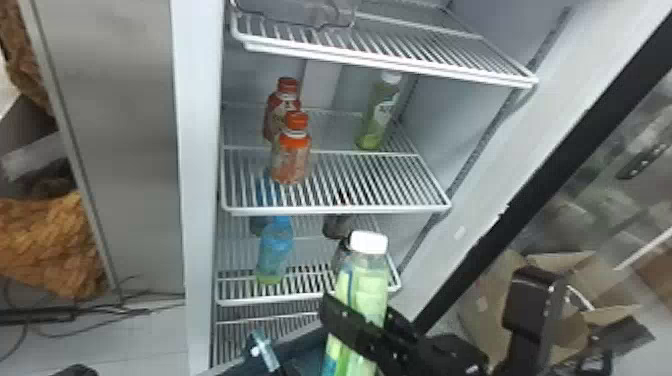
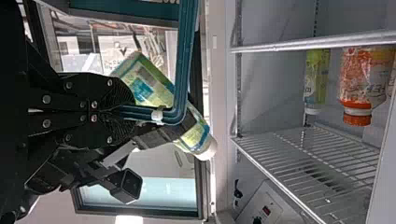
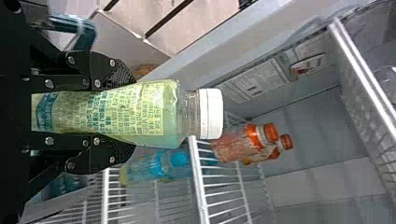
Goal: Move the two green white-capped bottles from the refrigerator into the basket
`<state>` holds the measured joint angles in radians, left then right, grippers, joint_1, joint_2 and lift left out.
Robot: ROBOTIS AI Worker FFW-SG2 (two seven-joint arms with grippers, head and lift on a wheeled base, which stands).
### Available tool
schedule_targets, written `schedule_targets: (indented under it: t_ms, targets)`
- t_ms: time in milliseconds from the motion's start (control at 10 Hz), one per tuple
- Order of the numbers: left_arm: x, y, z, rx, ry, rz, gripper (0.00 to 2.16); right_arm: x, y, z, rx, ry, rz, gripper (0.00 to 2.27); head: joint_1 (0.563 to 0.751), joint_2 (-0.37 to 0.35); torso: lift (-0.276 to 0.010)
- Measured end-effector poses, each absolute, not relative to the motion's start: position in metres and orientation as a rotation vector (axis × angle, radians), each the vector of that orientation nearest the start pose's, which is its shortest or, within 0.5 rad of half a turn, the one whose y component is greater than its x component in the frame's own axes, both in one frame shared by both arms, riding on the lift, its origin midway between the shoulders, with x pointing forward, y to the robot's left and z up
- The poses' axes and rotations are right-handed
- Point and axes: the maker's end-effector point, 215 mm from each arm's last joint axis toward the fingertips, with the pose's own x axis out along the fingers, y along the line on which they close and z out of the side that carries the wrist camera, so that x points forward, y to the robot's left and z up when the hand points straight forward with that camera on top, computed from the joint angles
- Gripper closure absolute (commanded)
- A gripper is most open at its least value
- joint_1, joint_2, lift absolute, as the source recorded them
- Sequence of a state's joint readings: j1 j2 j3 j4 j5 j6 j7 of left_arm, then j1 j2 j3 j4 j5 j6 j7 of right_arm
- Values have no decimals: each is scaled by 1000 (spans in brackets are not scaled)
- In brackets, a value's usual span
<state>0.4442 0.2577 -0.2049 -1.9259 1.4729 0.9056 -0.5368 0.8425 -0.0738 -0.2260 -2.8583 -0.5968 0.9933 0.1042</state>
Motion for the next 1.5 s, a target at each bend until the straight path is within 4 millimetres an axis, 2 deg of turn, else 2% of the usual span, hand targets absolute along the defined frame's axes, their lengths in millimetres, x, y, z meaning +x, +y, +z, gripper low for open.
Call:
schedule_targets:
  t_ms: [600,1100,1200,1400,1500]
  targets:
    - [252,-40,-323,-1466,750,-1154,1214,251,-143,-318,328,689,329,892,695,-350,-4]
    - [250,-42,-324,-1464,756,-1157,1214,238,-157,-343,339,748,259,891,695,-350,-4]
    - [250,-42,-324,-1464,757,-1157,1214,238,-158,-347,349,751,251,822,695,-350,-4]
    - [250,-42,-325,-1464,757,-1157,1214,238,-158,-348,355,754,247,266,695,-350,-4]
    - [250,-42,-325,-1464,757,-1157,1214,238,-158,-347,354,752,246,107,695,-350,-4]
